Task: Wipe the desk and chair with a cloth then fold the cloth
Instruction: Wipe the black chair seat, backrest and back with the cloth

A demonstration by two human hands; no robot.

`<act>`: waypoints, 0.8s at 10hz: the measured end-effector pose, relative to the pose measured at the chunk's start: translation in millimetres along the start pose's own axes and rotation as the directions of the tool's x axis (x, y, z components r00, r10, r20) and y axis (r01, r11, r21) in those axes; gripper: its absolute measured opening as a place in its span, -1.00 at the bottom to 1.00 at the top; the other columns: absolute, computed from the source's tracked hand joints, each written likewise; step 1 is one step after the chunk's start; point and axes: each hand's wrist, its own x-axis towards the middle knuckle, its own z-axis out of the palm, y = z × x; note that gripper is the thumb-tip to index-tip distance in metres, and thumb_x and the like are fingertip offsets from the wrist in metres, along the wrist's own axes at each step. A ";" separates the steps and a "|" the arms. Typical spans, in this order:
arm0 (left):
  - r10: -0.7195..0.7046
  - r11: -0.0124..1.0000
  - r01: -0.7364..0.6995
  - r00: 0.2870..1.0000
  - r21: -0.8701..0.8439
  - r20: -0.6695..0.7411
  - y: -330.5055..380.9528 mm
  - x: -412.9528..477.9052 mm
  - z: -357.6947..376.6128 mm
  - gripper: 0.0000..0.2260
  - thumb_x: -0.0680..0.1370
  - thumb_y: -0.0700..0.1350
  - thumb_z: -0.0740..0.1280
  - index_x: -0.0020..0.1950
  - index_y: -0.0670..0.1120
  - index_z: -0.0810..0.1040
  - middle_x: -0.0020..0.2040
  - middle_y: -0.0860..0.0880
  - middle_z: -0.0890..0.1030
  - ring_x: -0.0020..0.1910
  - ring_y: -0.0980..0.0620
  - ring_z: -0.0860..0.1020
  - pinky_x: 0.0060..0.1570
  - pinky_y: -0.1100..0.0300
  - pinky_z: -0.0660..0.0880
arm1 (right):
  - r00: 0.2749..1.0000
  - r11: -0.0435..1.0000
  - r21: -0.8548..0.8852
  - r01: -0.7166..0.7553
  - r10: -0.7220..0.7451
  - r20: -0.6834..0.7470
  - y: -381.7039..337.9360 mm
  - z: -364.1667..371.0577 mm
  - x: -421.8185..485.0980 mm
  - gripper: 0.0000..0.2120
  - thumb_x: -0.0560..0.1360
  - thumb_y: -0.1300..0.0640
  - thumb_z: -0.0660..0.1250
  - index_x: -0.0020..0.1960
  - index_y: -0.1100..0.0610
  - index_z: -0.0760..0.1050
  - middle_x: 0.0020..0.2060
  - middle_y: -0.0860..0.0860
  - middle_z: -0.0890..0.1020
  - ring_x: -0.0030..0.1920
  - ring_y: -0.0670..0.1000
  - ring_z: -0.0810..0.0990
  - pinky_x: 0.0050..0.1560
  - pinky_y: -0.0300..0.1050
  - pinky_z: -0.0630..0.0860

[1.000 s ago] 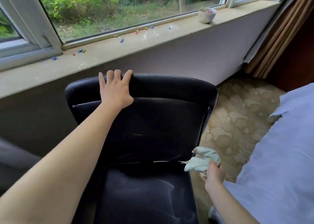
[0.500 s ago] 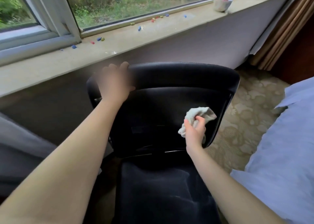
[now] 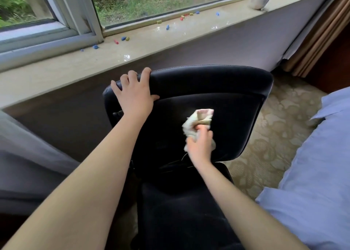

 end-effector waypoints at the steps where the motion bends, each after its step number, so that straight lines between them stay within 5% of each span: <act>1: 0.008 1.000 -0.008 1.000 -0.010 -0.007 -2.6 -1.1 0.1 -0.38 0.47 0.07 0.39 0.45 0.08 0.17 0.34 -0.15 0.32 0.38 -0.20 0.22 0.39 -0.25 -0.01 | 0.964 0.985 0.042 -0.169 0.174 -0.203 28.8 -38.0 34.9 -0.76 0.35 0.14 0.22 0.02 0.03 0.42 -0.01 0.12 0.49 -0.15 0.16 0.52 -0.04 0.07 0.53; 3: -0.001 1.000 0.001 1.000 -0.021 -0.017 -2.2 -0.2 1.7 -0.38 0.47 0.06 0.39 0.44 0.07 0.17 0.33 -0.15 0.32 0.38 -0.20 0.21 0.40 -0.25 -0.03 | 0.870 0.907 0.177 -0.381 0.417 -0.263 69.2 -99.6 72.7 -0.72 0.49 0.26 0.24 0.20 0.17 0.39 0.15 0.14 0.52 0.10 0.14 0.54 -0.07 -0.12 0.38; 4: -0.006 1.000 0.006 1.000 -0.019 -0.014 -1.0 1.3 2.5 -0.38 0.48 0.05 0.39 0.45 0.07 0.17 0.33 -0.15 0.31 0.38 -0.20 0.21 0.40 -0.25 -0.04 | 0.879 0.900 0.168 -0.402 0.431 -0.206 65.2 -80.7 65.5 -0.77 0.42 0.12 0.27 0.06 0.02 0.34 0.05 0.09 0.54 0.04 0.14 0.56 0.07 0.07 0.50; 6: -0.004 1.000 0.004 1.000 -0.026 -0.005 2.1 1.3 2.0 -0.39 0.48 0.04 0.39 0.45 0.07 0.17 0.33 -0.15 0.31 0.38 -0.20 0.21 0.41 -0.25 -0.04 | 0.942 0.937 0.173 -0.303 0.322 -0.093 5.7 -0.2 4.1 -0.61 0.38 0.16 0.42 0.14 0.21 0.38 0.09 0.26 0.43 0.07 0.25 0.45 0.14 0.04 0.37; 8: -0.011 1.000 0.011 1.000 -0.010 -0.005 1.0 0.3 0.6 -0.37 0.48 0.05 0.39 0.46 0.07 0.16 0.35 -0.16 0.31 0.39 -0.20 0.20 0.41 -0.25 -0.04 | 0.976 0.954 0.211 -0.213 0.198 0.089 -28.0 57.2 -37.4 -0.71 0.49 0.09 0.33 0.14 0.14 0.34 0.12 0.06 0.32 0.09 0.05 0.40 0.04 -0.14 0.39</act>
